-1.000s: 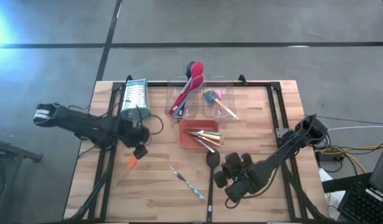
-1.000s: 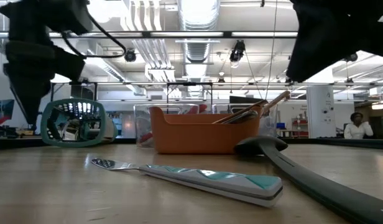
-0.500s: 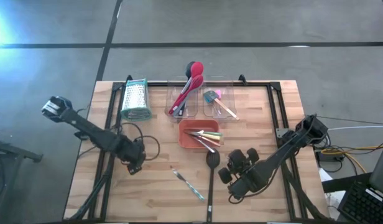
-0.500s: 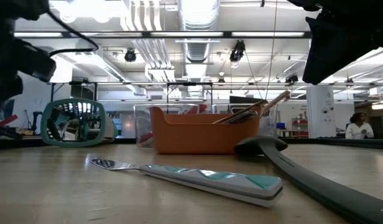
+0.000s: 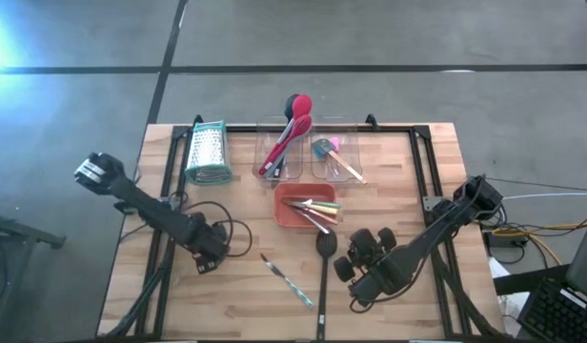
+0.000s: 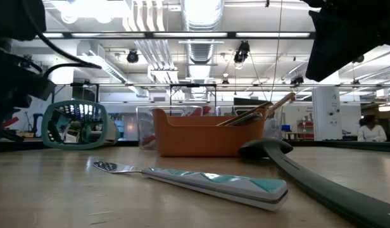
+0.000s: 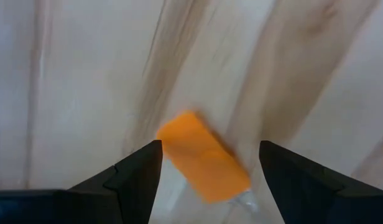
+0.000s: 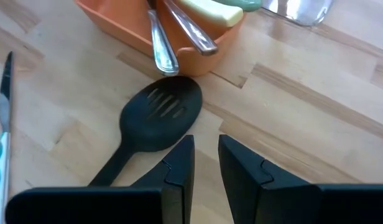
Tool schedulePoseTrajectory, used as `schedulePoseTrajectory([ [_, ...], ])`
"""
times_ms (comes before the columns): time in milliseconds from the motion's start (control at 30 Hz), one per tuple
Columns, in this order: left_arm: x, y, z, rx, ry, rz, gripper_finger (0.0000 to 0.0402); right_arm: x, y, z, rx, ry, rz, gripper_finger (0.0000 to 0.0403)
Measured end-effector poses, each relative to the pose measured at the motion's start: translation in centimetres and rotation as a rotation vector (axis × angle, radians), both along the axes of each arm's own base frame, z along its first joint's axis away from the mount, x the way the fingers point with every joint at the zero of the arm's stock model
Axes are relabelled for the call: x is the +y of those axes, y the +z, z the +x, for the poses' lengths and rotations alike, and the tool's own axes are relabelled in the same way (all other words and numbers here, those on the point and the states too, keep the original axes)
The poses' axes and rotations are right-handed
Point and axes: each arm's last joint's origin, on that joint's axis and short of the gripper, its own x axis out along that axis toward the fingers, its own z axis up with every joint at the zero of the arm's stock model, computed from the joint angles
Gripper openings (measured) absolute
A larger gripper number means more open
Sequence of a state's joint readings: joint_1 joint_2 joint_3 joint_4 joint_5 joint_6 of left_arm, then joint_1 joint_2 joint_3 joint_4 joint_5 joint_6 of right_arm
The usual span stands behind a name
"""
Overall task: Pick & Place Kitchen Items
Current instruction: Put the orange spatula into the right transparent bin
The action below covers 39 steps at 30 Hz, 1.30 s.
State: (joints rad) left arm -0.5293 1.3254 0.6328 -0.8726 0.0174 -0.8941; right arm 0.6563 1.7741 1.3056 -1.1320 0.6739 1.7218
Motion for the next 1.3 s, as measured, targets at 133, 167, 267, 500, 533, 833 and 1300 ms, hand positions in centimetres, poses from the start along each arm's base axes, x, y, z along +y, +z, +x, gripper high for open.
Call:
schedulePoseTrajectory([
  [133, 0.2, -1.0, -0.3, 0.05, -0.001, 0.011, 0.0273, 0.1, 0.2, 0.1, -0.001, 0.012, -0.001, 0.0068],
  [167, 0.3, -1.3, -0.4, 0.06, 0.002, 0.012, 0.0273, 0.1, 0.3, 0.1, -0.001, 0.014, -0.001, 0.0068],
  [267, 0.6, -2.3, -1.0, 0.072, 0.011, -0.001, 0.0273, 0.1, 0.3, 0.1, 0.001, 0.018, -0.003, 0.0068],
  [500, 1.2, -3.0, -1.9, 0.071, 0.033, -0.019, 0.0268, 0.1, 0.3, 0.1, 0.001, 0.018, -0.003, 0.0068],
  [533, 1.3, -3.0, -1.9, 0.071, 0.037, -0.02, 0.0264, 0.1, 0.3, 0.1, 0.0, 0.017, -0.003, 0.0068],
  [833, 1.9, -2.7, -2.0, 0.066, 0.082, -0.016, 0.0177, 0.1, 0.3, 0.2, -0.006, 0.016, 0.002, 0.0068],
  [1300, 1.9, -2.0, -1.7, 0.029, 0.136, -0.003, 0.0023, 0.1, 0.3, 0.2, 0.007, 0.038, -0.007, 0.0068],
])
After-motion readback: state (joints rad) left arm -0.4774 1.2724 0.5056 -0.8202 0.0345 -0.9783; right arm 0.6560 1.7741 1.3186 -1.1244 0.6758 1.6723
